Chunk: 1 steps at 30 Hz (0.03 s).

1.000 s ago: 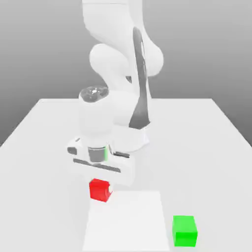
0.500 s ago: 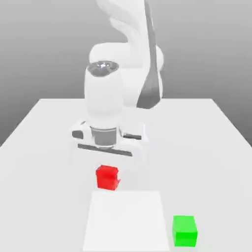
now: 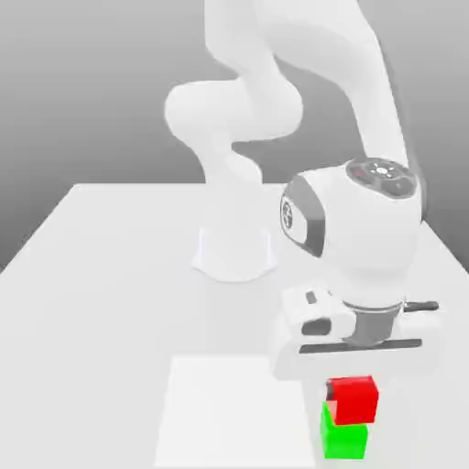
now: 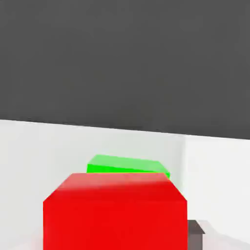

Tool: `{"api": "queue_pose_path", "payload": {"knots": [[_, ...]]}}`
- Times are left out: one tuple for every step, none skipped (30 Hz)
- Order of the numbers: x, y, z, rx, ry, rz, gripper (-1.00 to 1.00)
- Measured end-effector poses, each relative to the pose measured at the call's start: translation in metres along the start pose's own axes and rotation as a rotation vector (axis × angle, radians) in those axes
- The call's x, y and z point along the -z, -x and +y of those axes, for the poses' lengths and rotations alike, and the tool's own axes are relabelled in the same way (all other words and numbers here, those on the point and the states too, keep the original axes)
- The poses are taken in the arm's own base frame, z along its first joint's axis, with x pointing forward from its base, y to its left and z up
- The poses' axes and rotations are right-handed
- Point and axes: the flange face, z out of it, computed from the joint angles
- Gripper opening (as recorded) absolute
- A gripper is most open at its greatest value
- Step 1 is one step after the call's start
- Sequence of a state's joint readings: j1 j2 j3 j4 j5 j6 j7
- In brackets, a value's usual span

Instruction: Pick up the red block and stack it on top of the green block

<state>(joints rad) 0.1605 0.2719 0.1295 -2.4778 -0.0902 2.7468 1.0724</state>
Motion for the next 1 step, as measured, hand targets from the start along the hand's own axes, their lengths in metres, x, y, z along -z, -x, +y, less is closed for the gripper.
{"api": "queue_pose_path", "payload": {"knots": [[0.0000, 0.0000, 0.0000, 0.000, 0.000, 0.000, 1.00]]}}
